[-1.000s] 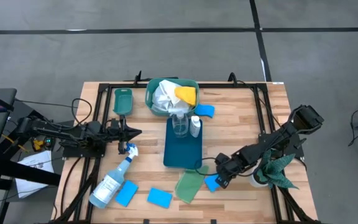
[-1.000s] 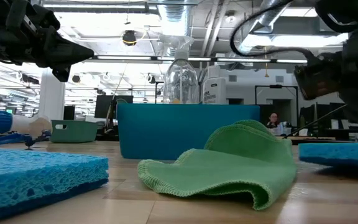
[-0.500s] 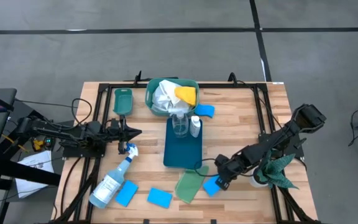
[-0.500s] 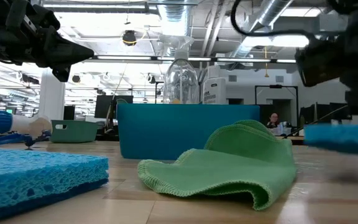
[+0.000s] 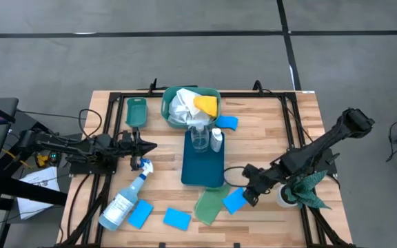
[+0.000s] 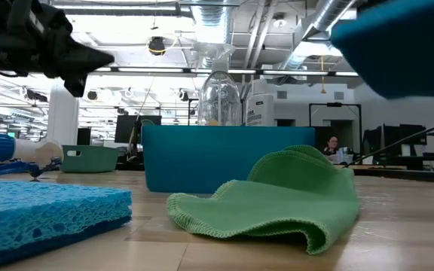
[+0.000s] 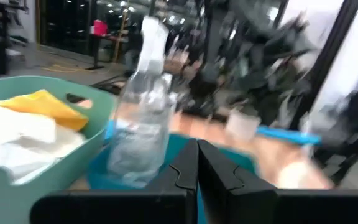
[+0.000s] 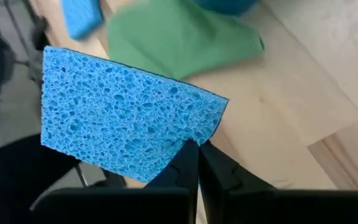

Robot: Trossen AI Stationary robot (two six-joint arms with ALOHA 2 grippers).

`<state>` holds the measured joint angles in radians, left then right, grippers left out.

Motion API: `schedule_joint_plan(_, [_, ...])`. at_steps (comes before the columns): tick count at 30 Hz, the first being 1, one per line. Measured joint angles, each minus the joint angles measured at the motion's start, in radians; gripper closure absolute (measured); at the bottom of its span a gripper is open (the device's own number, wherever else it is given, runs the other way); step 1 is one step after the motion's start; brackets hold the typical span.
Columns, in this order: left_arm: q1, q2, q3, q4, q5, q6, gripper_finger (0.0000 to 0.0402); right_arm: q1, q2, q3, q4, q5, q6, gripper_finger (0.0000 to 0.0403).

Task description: Pick & Place Kitchen Items

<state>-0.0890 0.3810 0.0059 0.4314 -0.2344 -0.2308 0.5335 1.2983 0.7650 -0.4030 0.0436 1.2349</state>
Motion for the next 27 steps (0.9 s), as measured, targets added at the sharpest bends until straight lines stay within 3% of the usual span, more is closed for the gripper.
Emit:
schedule_joint_plan(4, [0.0,0.0,0.0,0.157,0.049,-0.269,0.0401,-0.006,-0.051,0.001,-0.017,0.045,0.015,0.0403])
schedule_joint_plan(13, [0.0,0.001,0.0,0.502,0.066,-0.606,0.0401,-0.04,-0.109,0.007,-0.026,0.149,0.005,0.0403])
schedule_joint_plan(19, [0.0,0.001,0.0,0.636,0.114,-0.694,0.0401,-0.046,-0.105,0.09,-0.027,0.238,-0.072,0.0403])
schedule_joint_plan(27, [-0.002,0.057,0.037,0.678,0.132,-0.675,0.0401,-0.046,-0.1,0.266,-0.149,0.376,-0.19,0.0403])
